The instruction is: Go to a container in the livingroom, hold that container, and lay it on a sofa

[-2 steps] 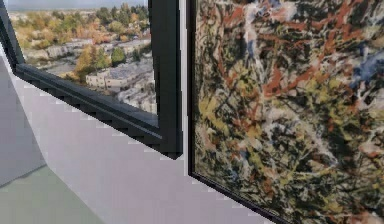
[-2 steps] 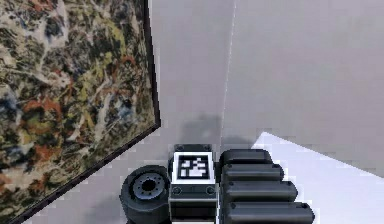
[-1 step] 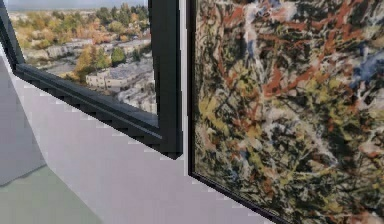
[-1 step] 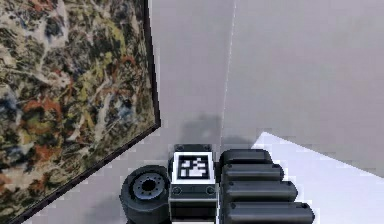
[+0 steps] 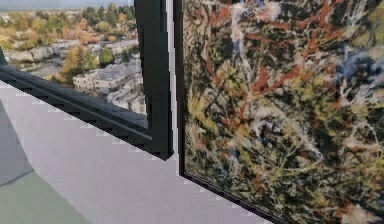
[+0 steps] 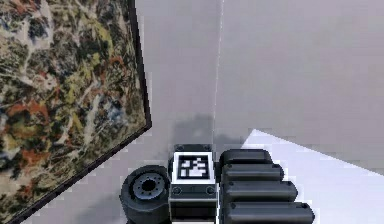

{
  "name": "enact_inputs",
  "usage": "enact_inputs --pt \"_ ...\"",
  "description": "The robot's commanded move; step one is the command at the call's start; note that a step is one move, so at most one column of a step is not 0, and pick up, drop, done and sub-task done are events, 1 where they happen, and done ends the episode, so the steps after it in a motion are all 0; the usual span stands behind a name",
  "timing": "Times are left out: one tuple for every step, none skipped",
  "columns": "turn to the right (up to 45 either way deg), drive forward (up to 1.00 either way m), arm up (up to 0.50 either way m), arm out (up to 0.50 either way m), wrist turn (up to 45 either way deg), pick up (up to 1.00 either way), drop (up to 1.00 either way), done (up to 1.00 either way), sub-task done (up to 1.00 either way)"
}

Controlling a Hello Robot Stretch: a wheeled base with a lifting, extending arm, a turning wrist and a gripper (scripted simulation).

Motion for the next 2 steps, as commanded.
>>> enact_inputs --pt "45.0 0.00 0.00 0.00 0.0 0.00 0.00 0.00 0.00" --pt "-45.0 0.00 0.00 0.00 0.0 0.00 0.00 0.00 0.00"
